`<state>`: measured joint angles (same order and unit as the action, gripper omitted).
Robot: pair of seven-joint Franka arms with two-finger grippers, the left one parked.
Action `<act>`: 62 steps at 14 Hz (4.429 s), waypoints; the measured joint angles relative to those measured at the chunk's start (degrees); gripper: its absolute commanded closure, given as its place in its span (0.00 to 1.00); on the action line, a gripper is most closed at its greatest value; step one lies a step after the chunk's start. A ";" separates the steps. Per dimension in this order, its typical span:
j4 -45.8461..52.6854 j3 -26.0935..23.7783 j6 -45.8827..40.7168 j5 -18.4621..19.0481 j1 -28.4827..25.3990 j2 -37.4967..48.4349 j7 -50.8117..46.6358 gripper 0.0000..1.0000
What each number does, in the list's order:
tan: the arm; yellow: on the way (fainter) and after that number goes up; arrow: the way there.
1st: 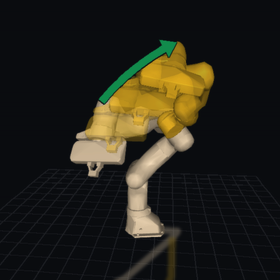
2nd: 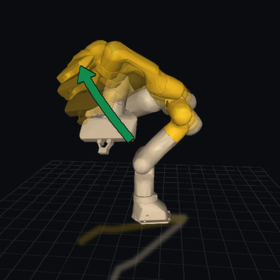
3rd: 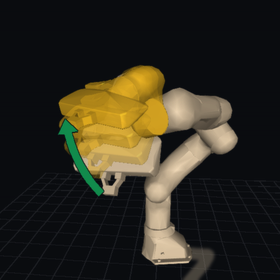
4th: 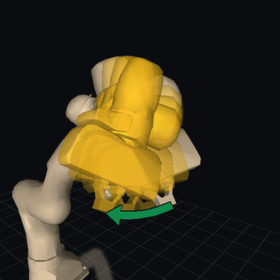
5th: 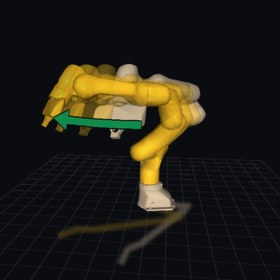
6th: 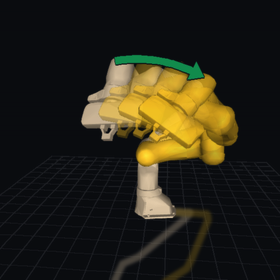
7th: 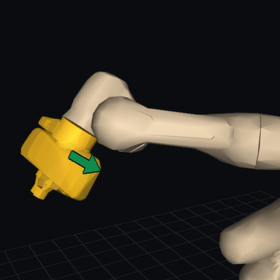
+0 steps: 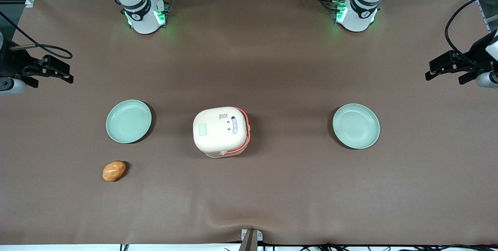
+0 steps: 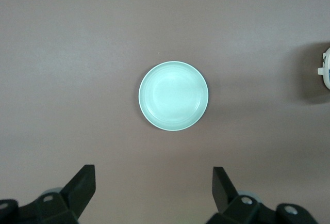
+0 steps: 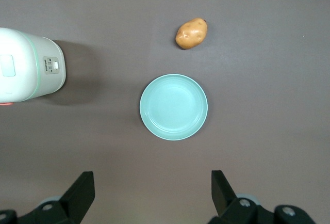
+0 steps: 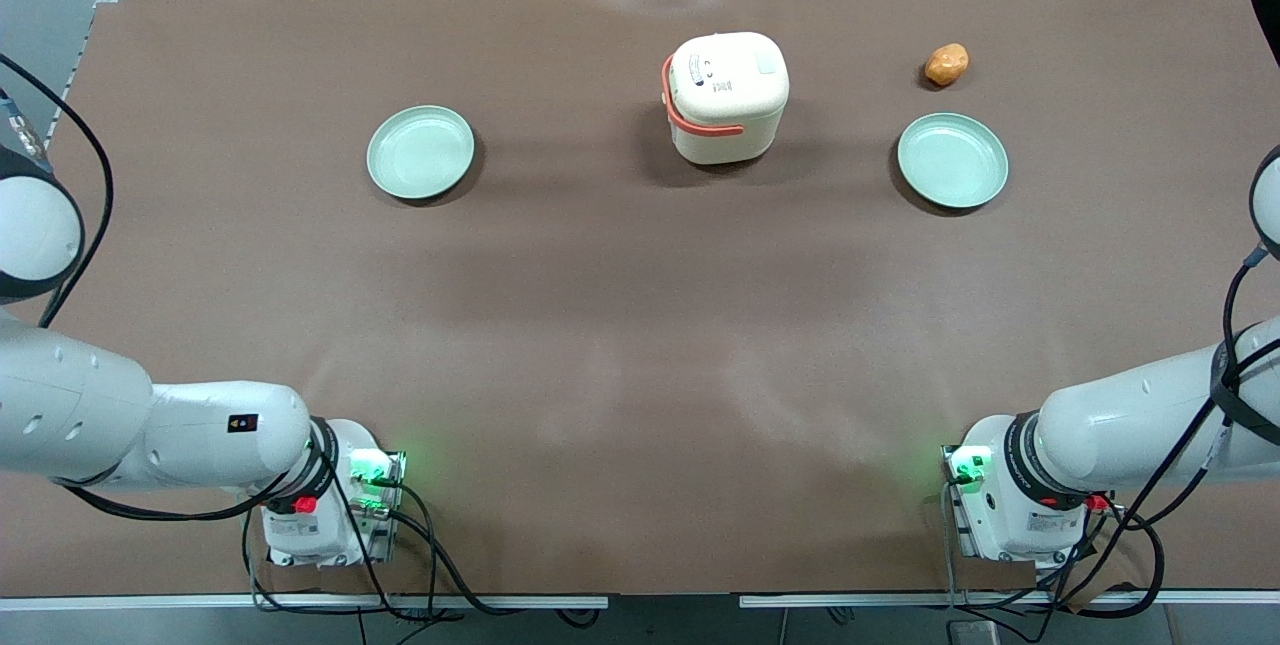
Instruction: Press rice cooker button with right arm
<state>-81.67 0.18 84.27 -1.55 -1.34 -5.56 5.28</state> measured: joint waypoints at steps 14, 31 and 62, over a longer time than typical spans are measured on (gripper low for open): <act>0.05 -0.10 -0.57 0.01 0.01 -0.10 0.00 0.00; -0.34 -0.91 11.21 -3.26 -19.08 -9.08 -11.73 0.77; -0.32 -0.20 28.64 -7.62 -25.38 -26.69 -13.61 1.00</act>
<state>-81.99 -0.02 112.91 -9.17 -26.72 -32.25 -8.33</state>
